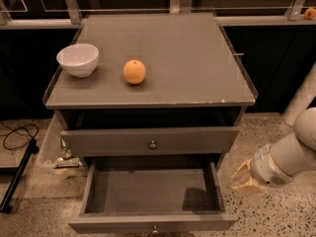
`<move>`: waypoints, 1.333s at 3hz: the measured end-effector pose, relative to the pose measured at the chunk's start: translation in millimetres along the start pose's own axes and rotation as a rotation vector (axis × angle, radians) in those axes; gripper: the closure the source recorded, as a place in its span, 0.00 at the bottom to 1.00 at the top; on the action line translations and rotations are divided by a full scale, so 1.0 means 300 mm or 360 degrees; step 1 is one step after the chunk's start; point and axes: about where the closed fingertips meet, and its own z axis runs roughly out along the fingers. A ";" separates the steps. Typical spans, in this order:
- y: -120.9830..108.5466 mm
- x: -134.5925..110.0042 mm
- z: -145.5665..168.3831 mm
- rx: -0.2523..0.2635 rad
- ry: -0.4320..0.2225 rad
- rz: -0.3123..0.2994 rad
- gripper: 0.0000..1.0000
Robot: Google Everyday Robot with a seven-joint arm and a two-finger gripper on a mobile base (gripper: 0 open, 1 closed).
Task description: Close middle drawer
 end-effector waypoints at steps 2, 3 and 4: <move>-0.028 0.135 0.363 0.0020 -0.0283 0.0237 1.00; -0.063 0.153 0.425 0.0210 -0.0395 0.0246 1.00; -0.072 0.146 0.397 0.0331 -0.0421 0.0162 1.00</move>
Offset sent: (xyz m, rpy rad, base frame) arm 0.0184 0.0097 -0.1854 0.2780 -0.0614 -0.2800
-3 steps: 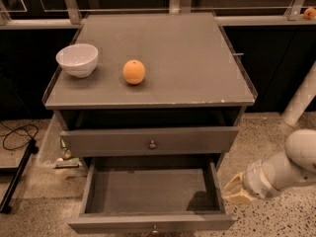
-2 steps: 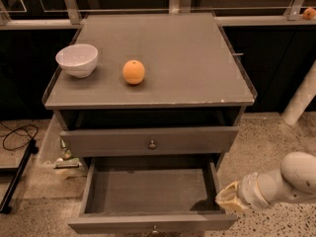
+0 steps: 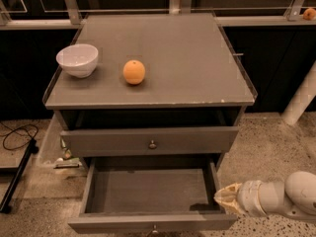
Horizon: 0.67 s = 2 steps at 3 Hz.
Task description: Close middle drawer
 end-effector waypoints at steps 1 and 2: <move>0.001 0.000 -0.001 0.0002 -0.0001 -0.0005 1.00; 0.053 0.025 0.036 -0.0103 0.0069 0.0015 1.00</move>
Offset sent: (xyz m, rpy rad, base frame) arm -0.0313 0.0167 -0.0295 -0.0395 0.1669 0.0768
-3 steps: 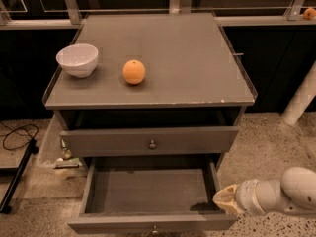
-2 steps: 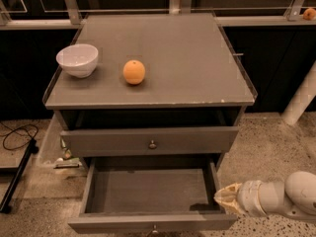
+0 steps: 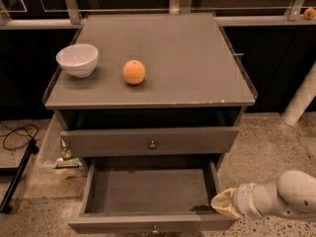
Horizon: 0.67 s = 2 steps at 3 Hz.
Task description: Close middle drawer
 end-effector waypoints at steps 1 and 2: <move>0.086 0.021 0.081 -0.0135 0.0070 0.0058 1.00; 0.147 0.031 0.139 -0.0208 0.0112 0.0090 1.00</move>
Offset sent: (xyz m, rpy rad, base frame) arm -0.0493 0.0551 -0.0548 -0.0122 0.2216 0.0559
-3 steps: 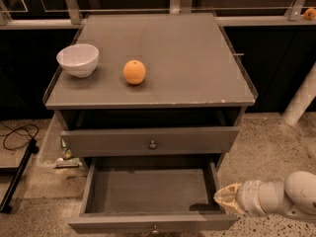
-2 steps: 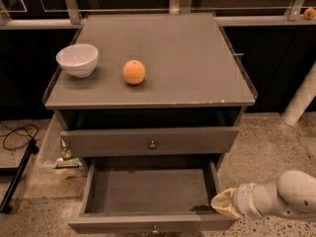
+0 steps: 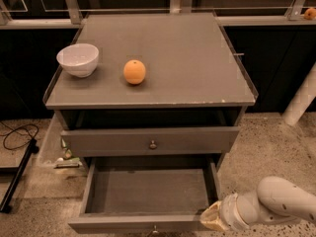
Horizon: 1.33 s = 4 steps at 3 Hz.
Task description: Close middle drawer
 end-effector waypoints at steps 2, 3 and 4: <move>0.084 0.060 0.155 0.0018 0.0042 0.0036 1.00; 0.075 0.091 0.207 0.0083 0.0050 0.0059 1.00; 0.043 0.091 0.227 0.0152 0.0021 0.0063 1.00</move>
Offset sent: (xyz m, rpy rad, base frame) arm -0.0300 0.0302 -0.0751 -0.0693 -0.0041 -0.0681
